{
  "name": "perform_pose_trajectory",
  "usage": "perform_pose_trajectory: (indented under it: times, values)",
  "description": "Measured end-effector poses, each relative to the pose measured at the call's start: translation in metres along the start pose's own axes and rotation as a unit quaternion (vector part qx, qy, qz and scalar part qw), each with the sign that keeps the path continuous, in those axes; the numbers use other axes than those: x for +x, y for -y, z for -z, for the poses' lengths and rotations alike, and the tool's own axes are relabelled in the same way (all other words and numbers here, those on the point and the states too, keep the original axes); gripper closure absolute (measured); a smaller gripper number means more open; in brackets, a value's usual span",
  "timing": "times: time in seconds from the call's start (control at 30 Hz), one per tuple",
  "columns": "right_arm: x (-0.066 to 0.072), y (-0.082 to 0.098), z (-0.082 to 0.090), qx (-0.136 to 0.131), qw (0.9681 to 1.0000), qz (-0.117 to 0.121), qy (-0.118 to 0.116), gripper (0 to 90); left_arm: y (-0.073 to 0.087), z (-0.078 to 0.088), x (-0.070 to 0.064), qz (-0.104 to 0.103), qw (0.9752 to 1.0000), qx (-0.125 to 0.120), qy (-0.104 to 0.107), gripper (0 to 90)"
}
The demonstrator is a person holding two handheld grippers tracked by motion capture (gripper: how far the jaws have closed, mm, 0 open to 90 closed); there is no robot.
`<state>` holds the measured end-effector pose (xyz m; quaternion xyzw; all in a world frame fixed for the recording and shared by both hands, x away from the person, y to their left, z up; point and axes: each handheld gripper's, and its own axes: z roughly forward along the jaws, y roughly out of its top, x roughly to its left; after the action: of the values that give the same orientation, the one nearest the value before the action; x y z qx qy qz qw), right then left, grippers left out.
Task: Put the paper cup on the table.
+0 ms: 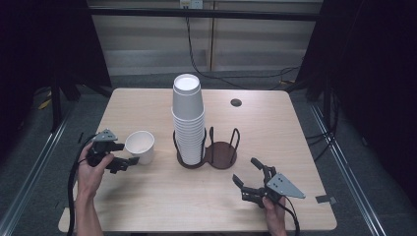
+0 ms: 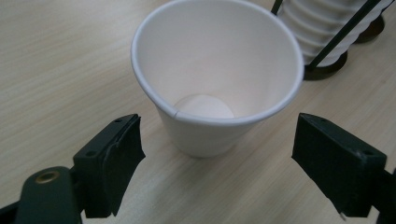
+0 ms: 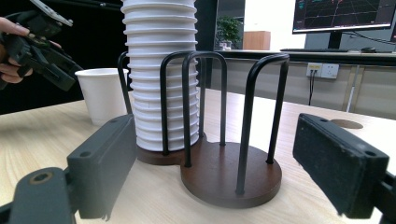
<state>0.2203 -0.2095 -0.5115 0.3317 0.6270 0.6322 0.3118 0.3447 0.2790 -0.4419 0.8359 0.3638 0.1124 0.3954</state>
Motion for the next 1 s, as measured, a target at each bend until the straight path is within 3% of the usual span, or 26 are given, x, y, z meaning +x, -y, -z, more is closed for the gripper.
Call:
perform_pose_trajectory:
  times: [0.27, 0.4, 0.63, 0.7, 0.73, 0.8, 0.87, 1.0]
  values:
    - [0.0, 0.0, 0.0, 0.0, 1.0, 0.0, 0.0, 13.3, 0.001, 0.011, -0.013, 0.001, 0.998, -0.063, -0.006, 15.8]
    - [0.0, 0.0, 0.0, 0.0, 1.0, 0.0, 0.0, 13.3, 0.008, 0.015, -0.019, 0.014, 0.991, -0.133, -0.007, 15.6]
    - [0.0, 0.0, 0.0, -0.001, 1.0, 0.001, 0.0, 13.3, 0.016, 0.012, -0.035, 0.022, 0.9846, -0.173, -0.011, 15.7]
    - [0.0, 0.0, 0.0, -0.001, 1.0, 0.001, 0.0, 13.3, 0.019, 0.013, -0.043, 0.021, 0.98, -0.197, -0.016, 15.7]
    - [0.0, 0.0, 0.0, -0.001, 1.0, 0.001, 0.0, 13.3, 0.019, 0.013, -0.045, 0.014, 0.9807, -0.194, -0.016, 15.8]
    - [0.0, 0.0, 0.0, -0.001, 1.0, 0.001, 0.0, 13.3, 0.019, 0.012, -0.051, 0.009, 0.9791, -0.199, -0.042, 15.8]
    - [0.0, 0.0, 0.0, -0.001, 1.0, 0.001, 0.0, 13.2, 0.02, 0.008, -0.057, 0.015, 0.9767, -0.213, -0.025, 15.7]
    - [0.0, 0.0, 0.0, -0.001, 1.0, 0.001, 0.001, 13.3, 0.027, -0.001, -0.071, 0.015, 0.9713, -0.236, -0.024, 15.7]
